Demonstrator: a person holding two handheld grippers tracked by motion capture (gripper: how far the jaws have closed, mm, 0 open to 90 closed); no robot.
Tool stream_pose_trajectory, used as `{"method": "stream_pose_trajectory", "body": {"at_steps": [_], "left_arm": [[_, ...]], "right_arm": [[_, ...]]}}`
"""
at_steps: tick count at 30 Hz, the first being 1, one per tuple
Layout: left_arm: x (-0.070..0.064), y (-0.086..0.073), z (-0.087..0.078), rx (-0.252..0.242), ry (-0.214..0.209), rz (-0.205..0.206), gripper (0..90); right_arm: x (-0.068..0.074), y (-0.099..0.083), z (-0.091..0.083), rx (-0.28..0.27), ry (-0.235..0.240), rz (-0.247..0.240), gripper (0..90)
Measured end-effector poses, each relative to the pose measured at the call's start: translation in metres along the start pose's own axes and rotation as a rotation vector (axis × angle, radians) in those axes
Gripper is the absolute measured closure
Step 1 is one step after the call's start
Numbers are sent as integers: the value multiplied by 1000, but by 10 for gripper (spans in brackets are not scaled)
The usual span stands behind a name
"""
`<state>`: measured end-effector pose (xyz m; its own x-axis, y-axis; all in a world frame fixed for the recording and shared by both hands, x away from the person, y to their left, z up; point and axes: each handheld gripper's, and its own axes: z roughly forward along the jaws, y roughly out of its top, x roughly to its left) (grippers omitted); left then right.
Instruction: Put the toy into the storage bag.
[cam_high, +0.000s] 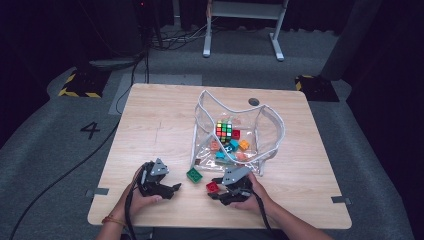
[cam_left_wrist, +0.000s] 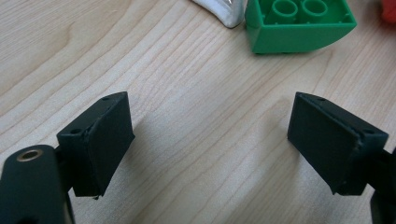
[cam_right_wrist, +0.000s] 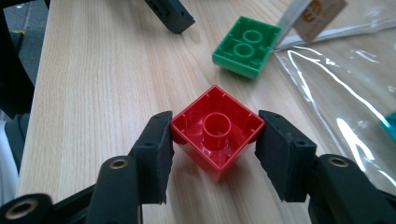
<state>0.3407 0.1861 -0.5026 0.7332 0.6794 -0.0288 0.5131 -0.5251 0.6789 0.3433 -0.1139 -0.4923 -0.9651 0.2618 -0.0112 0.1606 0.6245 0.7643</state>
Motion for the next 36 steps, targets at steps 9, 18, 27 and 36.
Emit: {"method": "stream_pose_trajectory", "body": {"at_steps": [9,18,27,36], "left_arm": [[0,0,0,1,-1,0,142],[0,0,0,1,-1,-1,142],[0,0,1,0,-9,0,141],[0,0,1,0,-9,0,141]], "right_arm": [[-3,-15,-30,27,-20,48,474],[-10,-46,-72,15,-79,63,474],[-22,-81,-106,23,-163,132,474],[-38,-101,-145,7,-264,208,474]]}}
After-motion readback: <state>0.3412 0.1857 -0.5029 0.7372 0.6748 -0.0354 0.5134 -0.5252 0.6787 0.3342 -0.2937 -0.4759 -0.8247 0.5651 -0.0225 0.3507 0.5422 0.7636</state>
